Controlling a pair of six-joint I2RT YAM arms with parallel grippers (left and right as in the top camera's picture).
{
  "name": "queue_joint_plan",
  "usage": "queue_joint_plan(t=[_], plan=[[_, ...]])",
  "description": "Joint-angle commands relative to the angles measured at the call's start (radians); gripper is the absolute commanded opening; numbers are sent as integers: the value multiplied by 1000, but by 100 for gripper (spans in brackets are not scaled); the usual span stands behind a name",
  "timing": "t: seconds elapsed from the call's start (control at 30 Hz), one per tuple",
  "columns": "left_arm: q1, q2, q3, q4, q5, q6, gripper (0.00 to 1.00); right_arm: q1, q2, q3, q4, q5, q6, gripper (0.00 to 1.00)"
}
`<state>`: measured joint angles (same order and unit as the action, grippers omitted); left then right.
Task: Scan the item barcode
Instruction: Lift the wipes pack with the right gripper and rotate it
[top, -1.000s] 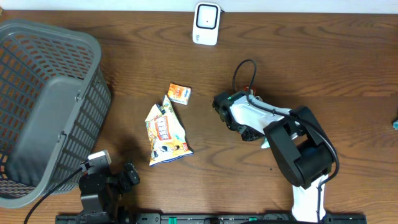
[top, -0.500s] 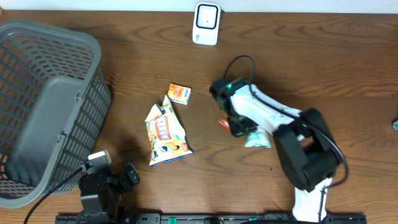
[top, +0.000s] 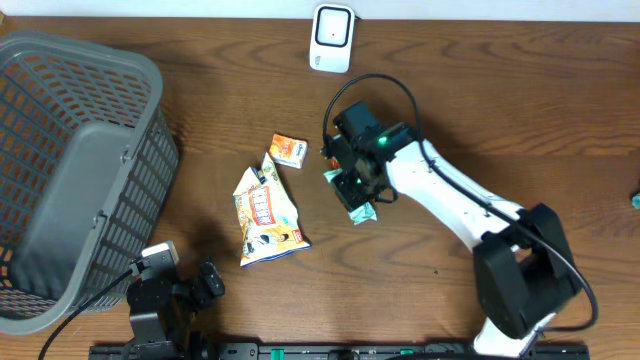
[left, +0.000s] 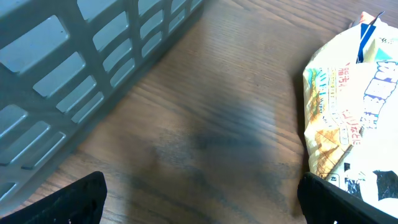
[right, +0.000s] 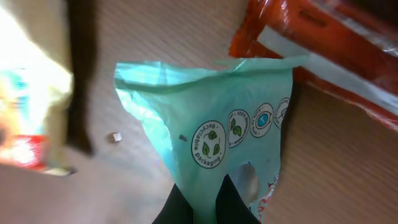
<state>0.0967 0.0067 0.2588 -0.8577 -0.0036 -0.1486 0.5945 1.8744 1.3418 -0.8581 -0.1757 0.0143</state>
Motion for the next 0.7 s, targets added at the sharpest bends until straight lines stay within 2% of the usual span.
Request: queue_joint_plan(t=[0.0,0.17,0.23,0.33,0.43,0.53,0.63,0.67], plan=[[5,-2,-17,-46,-8,21,98,27,63,-46,37,136,-25,1],[5,-2,-17,-46,-8,21,98,66,84,-48,43,278,-3,1],[5,-2,-17,-46,-8,21,98,84,83,-44,43,299,-3,4],[5,-2,-17,-46,-8,21,98,111,82,-25,24,305,-4,16],[5,-2,-17,-46,-8,21,98,131,82,16,-24,306,-4,35],[5,-2,-17,-46,-8,21,98,145,82,74,-80,310,-4,49],[5,-2,-17,-46,-8,21,98,162,82,138,-139,344,2,75],[5,-2,-17,-46,-8,21,98,169,82,147,-145,348,10,79]])
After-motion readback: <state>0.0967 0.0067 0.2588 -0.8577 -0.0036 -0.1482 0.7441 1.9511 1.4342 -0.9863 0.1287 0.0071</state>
